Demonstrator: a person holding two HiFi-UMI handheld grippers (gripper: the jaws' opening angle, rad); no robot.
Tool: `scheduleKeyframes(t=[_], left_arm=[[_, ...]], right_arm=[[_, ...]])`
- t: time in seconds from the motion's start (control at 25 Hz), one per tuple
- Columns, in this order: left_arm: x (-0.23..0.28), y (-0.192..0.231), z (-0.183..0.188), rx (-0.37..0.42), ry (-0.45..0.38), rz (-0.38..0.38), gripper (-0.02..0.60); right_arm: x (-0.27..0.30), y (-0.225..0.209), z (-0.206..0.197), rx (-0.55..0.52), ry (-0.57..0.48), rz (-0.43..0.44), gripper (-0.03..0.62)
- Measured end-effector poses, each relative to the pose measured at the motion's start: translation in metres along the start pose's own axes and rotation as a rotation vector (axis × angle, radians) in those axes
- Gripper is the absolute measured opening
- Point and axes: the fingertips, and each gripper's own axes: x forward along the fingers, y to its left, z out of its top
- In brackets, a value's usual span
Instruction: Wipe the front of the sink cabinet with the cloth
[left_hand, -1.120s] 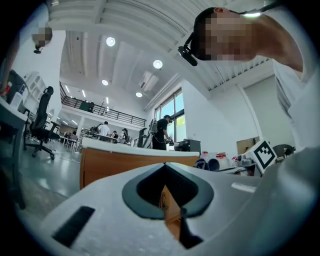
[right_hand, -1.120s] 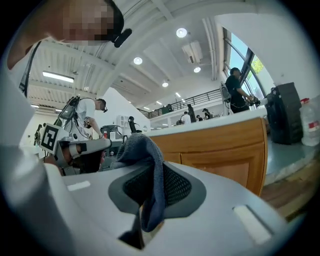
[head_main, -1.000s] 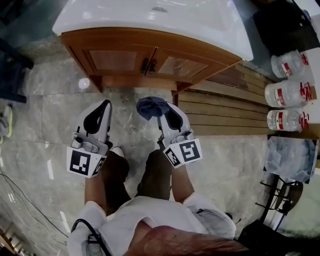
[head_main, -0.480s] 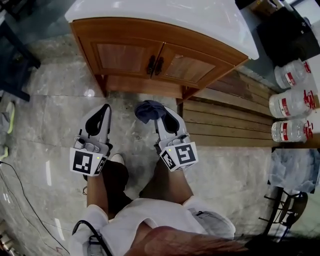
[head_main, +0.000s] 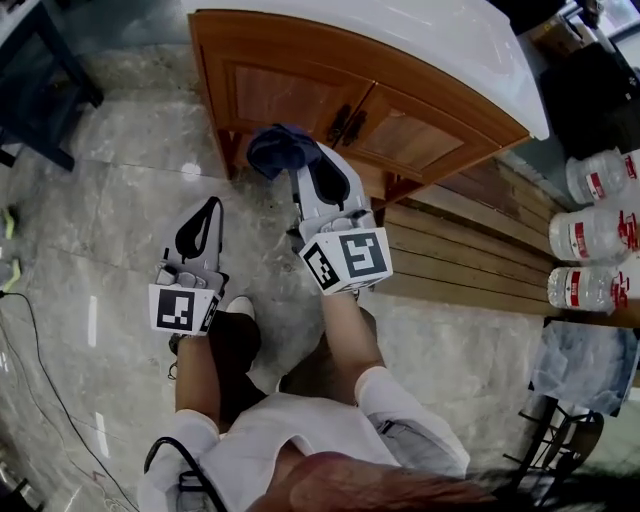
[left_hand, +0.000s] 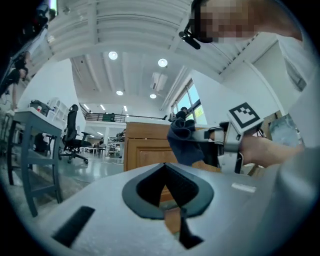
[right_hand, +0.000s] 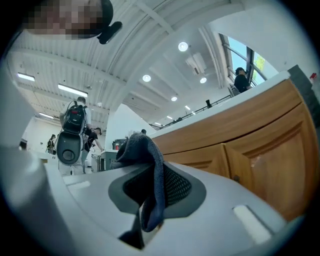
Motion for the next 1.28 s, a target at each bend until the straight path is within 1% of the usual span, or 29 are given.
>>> scheduleKeyframes(t=[0.12, 0.2, 0.28, 0.36, 0.52, 0.64, 0.8, 0.92, 1.12, 1.28], left_arm=[[-0.012, 0.023, -0.003, -0.032, 0.008, 0.076, 0.005], [-0.019, 0.032, -0.005, -0.031, 0.015, 0.104, 0.005], [-0.025, 0.039, -0.005, -0.036, 0.018, 0.125, 0.005], [-0.028, 0.042, -0.003, -0.040, 0.010, 0.135, 0.005], [-0.036, 0.046, 0.002, -0.040, -0.004, 0.148, 0.005], [-0.039, 0.047, 0.004, -0.039, -0.014, 0.155, 0.005], [-0.040, 0.042, 0.007, -0.041, -0.022, 0.152, 0.005], [-0.042, 0.037, 0.010, -0.045, -0.031, 0.148, 0.005], [-0.041, 0.031, 0.012, -0.043, -0.034, 0.127, 0.005], [-0.039, 0.027, 0.011, -0.048, -0.030, 0.112, 0.005]], right_arm=[[0.054, 0.021, 0.008, -0.002, 0.009, 0.069, 0.058], [0.088, 0.033, 0.014, 0.008, 0.024, 0.107, 0.060], [0.117, 0.041, 0.019, 0.032, 0.033, 0.121, 0.058], [0.140, 0.044, 0.023, 0.043, 0.037, 0.103, 0.058], [0.168, 0.045, 0.027, 0.033, 0.041, 0.033, 0.058], [0.180, 0.044, 0.024, 0.047, 0.049, -0.012, 0.058], [0.192, 0.038, 0.015, 0.052, 0.067, -0.049, 0.058], [0.197, 0.030, 0.014, 0.073, 0.059, -0.074, 0.060], [0.182, 0.012, 0.016, 0.100, 0.037, -0.107, 0.060], [0.158, -0.015, 0.025, 0.071, 0.027, -0.128, 0.066]])
